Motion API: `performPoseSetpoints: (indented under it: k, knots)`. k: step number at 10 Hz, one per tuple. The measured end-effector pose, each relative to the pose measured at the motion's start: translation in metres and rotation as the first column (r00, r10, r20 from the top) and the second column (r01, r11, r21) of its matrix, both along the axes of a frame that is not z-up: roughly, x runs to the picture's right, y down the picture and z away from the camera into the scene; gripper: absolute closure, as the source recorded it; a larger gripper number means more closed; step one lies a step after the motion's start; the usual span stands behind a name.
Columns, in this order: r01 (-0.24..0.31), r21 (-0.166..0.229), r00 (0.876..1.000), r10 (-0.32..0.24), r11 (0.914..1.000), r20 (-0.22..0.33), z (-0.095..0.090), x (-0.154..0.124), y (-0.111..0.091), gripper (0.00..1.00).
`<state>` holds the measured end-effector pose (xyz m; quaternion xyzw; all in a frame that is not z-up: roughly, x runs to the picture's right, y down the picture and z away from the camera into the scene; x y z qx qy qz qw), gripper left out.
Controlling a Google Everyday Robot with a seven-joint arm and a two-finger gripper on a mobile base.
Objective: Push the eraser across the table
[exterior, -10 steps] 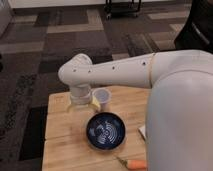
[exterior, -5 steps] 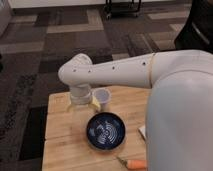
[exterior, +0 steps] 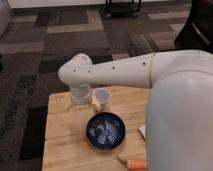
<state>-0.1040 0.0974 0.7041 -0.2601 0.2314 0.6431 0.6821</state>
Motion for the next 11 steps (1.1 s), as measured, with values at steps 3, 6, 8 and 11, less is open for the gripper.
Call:
performPoseSetpoints:
  k: [3,6,8,11]
  knots:
    - [-0.043,-0.007,0.999,0.043,0.9991,-0.011,0.002,0.009,-0.001,0.2]
    - [-0.111,0.001,0.994,0.111,0.9938,-0.009,0.004,0.027,-0.008,0.2]
    - [-0.133,0.051,0.991,0.134,0.9898,-0.018,-0.003,0.071,-0.022,0.2]
    - [-0.084,0.117,0.994,0.091,0.9895,-0.056,-0.012,0.154,-0.027,0.2]
